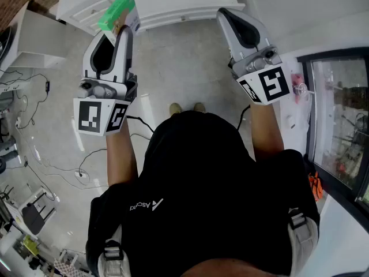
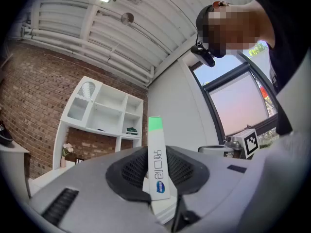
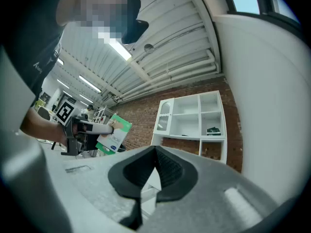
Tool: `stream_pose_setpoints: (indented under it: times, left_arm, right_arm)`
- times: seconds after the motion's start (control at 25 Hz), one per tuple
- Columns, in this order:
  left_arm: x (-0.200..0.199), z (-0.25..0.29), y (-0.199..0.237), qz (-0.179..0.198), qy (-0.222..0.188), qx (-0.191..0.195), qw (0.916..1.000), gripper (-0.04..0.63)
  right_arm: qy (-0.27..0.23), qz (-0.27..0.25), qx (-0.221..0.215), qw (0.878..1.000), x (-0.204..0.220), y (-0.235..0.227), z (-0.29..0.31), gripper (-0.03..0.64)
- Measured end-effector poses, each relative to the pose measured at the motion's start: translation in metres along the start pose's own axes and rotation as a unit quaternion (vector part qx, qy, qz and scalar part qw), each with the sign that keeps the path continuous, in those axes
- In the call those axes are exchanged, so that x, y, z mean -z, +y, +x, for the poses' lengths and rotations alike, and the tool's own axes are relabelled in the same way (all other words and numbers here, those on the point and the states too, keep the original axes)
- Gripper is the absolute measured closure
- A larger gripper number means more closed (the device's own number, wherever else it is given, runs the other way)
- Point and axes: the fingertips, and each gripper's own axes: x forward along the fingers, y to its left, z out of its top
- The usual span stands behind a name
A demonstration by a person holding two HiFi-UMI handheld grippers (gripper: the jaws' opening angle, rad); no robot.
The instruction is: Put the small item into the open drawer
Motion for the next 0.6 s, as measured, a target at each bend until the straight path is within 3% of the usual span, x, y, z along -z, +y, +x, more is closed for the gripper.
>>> stream_pose_setpoints:
  times: [0.6]
  left_arm:
    - [-0.004, -0.021, 0.043, -0.002, -0.009, 0.003, 1.0000, 0.503]
  right_arm:
    - [0.001, -0.017, 0.005, 1.000, -0.004, 0.020, 0.040, 0.615]
